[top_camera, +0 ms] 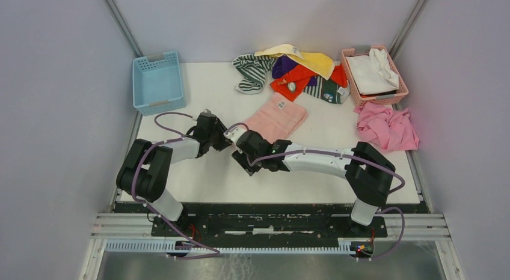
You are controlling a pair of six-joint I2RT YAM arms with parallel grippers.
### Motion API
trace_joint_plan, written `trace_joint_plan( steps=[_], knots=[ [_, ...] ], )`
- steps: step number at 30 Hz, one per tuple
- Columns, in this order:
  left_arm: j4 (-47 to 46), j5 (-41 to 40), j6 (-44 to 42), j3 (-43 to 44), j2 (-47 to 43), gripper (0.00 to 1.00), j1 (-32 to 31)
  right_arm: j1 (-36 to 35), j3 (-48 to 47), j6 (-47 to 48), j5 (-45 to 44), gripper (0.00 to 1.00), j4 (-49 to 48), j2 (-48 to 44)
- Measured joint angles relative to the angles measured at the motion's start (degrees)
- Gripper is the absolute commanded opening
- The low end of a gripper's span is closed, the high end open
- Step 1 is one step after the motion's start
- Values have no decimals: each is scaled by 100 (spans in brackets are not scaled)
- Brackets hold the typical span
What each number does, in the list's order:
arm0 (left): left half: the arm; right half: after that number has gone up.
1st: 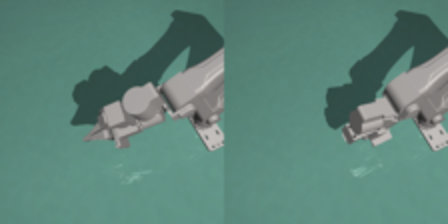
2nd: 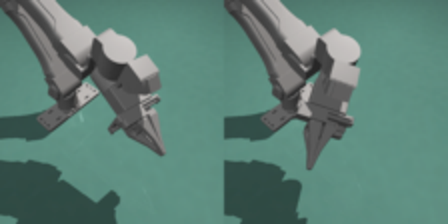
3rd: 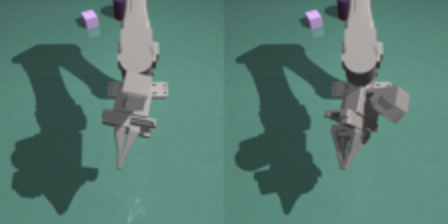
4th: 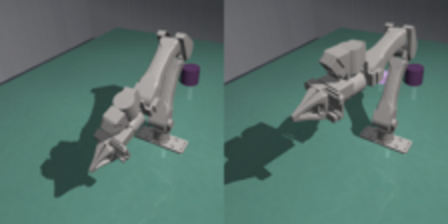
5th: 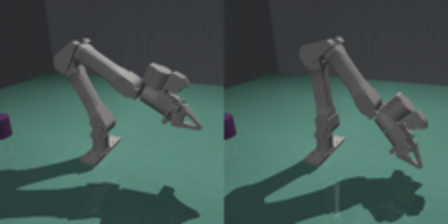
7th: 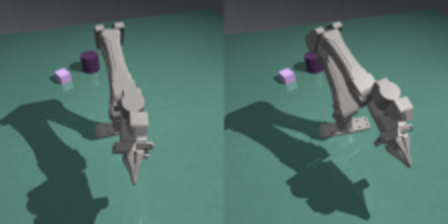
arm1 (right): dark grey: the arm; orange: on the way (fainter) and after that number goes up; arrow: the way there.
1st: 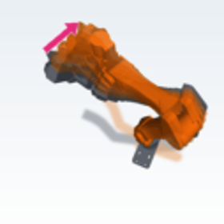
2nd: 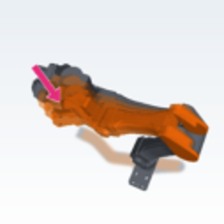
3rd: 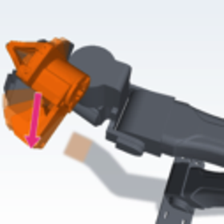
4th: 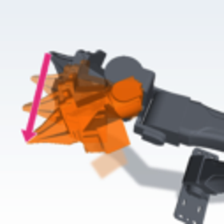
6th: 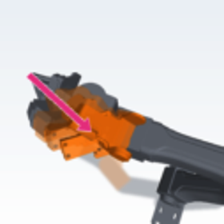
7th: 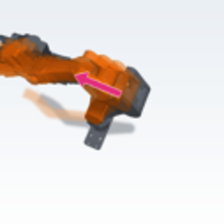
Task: Roll the towels
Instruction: Roll the towel at the center of the board.
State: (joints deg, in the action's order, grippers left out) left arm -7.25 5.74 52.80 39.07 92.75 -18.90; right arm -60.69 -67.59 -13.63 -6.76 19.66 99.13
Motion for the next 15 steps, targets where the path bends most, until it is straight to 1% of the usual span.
trace_joint_plan(
  steps=[4,10,15],
  knots=[
    [-9,-46,0,0,2,45,-24,-240,-223,389,-608,53,-44,396],
    [-44,-87,0,11,24,45,-46,-286,-323,748,-1137,53,-155,1058],
    [-72,-116,0,17,39,45,-52,-328,-400,861,-1556,51,-216,1261]
  ],
)
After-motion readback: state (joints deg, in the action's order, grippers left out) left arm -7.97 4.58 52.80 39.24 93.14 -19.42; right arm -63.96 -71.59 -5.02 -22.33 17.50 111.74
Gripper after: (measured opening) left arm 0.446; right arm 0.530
